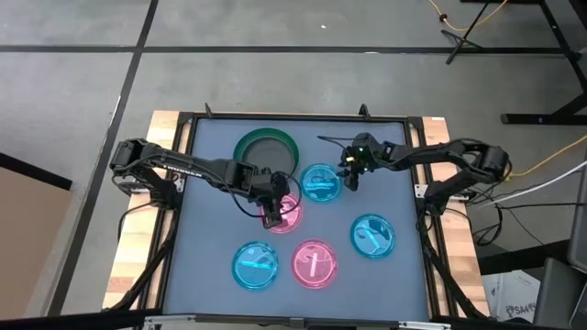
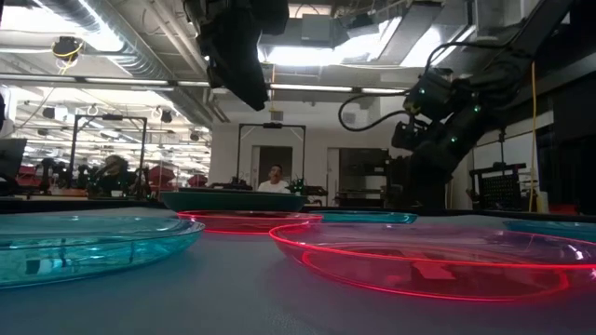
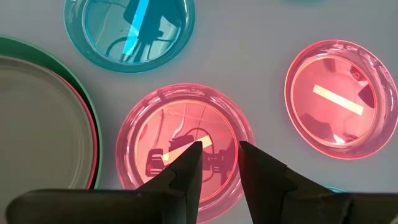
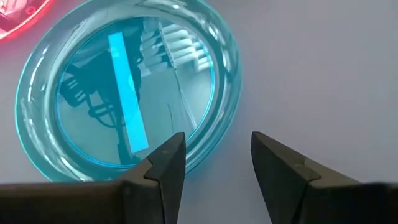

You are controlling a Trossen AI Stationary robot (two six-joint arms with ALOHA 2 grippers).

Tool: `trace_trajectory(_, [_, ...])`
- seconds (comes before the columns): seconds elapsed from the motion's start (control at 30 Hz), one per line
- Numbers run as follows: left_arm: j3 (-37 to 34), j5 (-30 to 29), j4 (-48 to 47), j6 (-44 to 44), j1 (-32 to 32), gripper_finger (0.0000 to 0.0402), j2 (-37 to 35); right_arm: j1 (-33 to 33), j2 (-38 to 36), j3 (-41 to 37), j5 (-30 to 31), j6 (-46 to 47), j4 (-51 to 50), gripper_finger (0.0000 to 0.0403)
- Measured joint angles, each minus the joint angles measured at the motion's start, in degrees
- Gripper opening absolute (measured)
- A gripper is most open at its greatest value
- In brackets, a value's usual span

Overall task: Stack plastic plates
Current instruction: Stack the top blue plate on the black plate

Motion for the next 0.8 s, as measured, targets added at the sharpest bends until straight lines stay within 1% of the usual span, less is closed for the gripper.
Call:
trace_trajectory(0.37, [0.0, 0.0, 0.0, 0.0, 0.0, 0.0096, 0.0, 0.0, 3.8, 0.0, -0.9, 1.0, 0.6, 0.0172])
trace_trajectory(0.7, [0.0, 0.0, 0.0, 0.0, 0.0, 0.0096, 0.0, 0.0, 4.3, 0.0, -2.7, 1.0, 2.3, 0.0172])
trace_trajectory(0.8, [0.0, 0.0, 0.0, 0.0, 0.0, 0.0096, 0.0, 0.0, 4.3, 0.0, -2.7, 1.0, 2.3, 0.0162])
